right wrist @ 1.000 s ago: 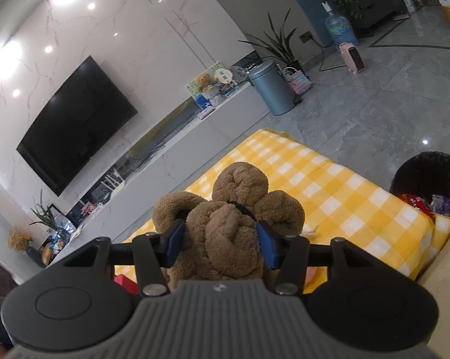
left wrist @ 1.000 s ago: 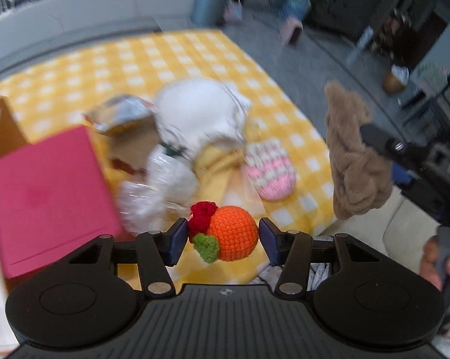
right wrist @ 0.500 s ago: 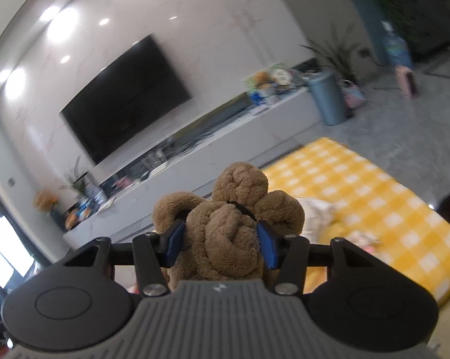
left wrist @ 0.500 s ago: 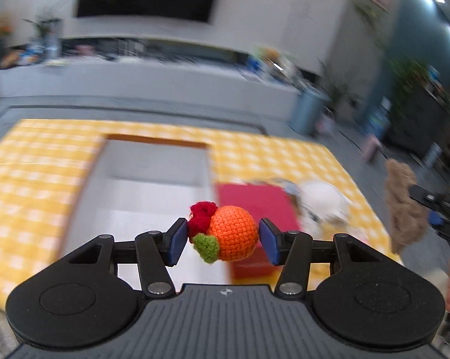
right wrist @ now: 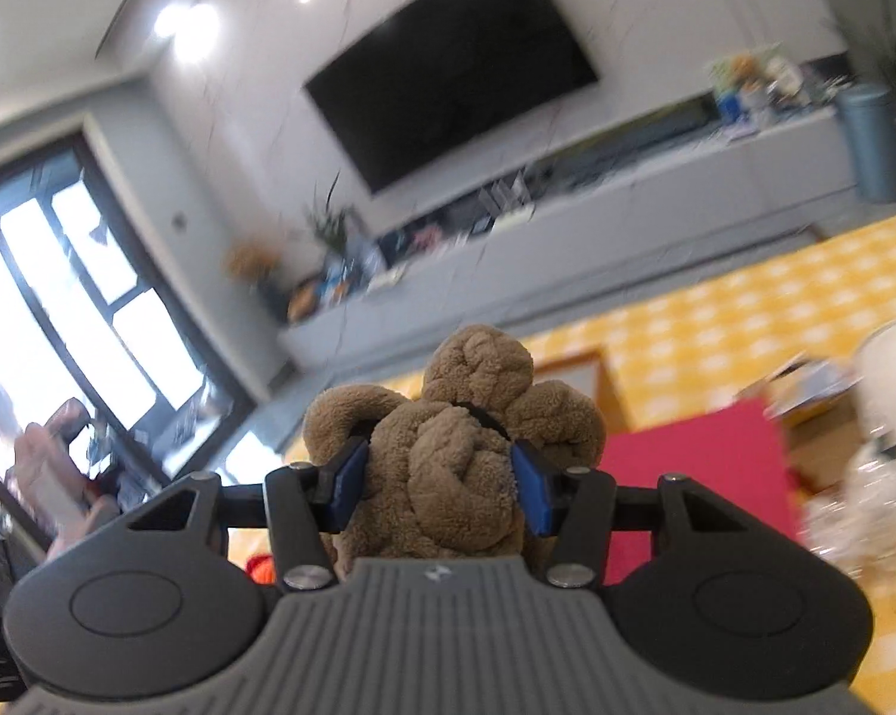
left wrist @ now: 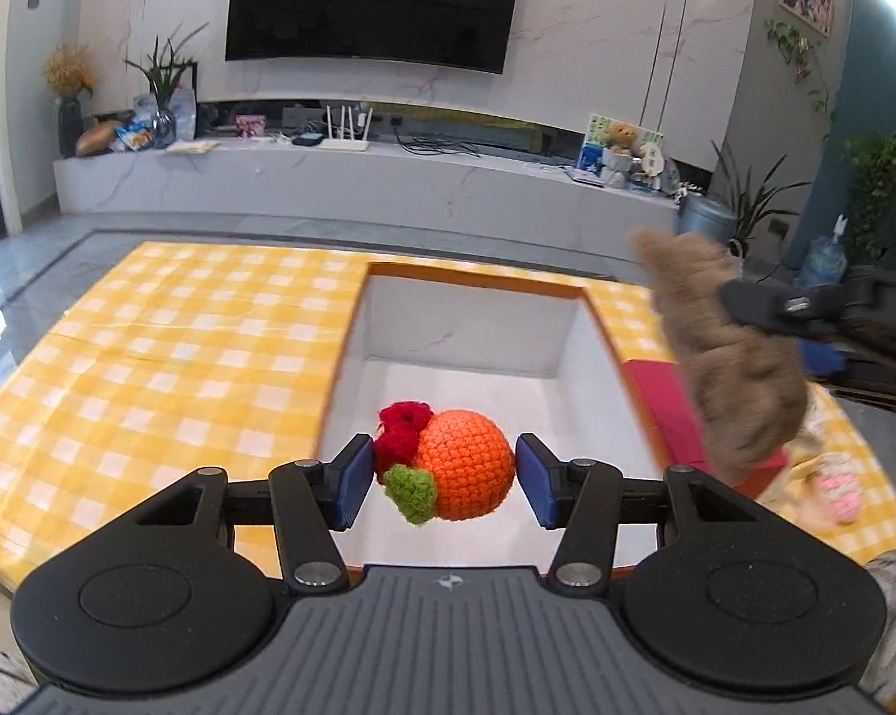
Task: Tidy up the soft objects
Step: 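Carry bear and fruit over the white box and release both inside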
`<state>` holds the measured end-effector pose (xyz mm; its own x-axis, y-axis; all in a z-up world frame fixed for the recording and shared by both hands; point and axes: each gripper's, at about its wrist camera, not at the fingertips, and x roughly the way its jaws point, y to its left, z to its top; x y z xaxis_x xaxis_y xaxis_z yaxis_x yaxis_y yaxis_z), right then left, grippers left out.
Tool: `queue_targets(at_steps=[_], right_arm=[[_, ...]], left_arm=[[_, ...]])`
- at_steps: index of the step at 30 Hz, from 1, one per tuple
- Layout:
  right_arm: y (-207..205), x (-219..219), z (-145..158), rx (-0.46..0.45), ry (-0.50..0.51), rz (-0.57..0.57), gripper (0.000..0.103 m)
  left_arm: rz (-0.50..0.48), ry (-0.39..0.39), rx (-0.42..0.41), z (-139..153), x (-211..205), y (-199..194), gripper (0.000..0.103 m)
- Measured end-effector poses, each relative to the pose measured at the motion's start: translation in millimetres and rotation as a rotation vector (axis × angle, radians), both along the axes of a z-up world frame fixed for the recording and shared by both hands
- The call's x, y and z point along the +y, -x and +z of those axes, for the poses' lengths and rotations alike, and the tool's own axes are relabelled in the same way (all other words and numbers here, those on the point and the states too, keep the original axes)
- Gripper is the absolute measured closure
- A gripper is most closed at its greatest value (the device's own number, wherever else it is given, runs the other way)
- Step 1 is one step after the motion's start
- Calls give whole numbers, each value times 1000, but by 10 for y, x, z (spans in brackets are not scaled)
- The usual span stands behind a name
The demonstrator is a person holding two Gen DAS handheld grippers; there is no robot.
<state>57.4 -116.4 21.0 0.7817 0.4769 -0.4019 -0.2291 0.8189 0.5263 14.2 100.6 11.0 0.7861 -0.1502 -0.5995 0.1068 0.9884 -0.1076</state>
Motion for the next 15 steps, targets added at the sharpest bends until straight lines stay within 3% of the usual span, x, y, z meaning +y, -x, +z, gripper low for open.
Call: queue_targets(at_steps=[5,11,15], right_arm=[[-266,313,-345,78,31,76,51],[-352,491,-582,115,88,119,51],[-388,514,-638,124,117,121,51]], left_arm=[[-37,-6,4,-177,21,-67,43],[-10,-155,68,-347,-140,-143,43],[-7,-175,89,-361,-139,-117,43]])
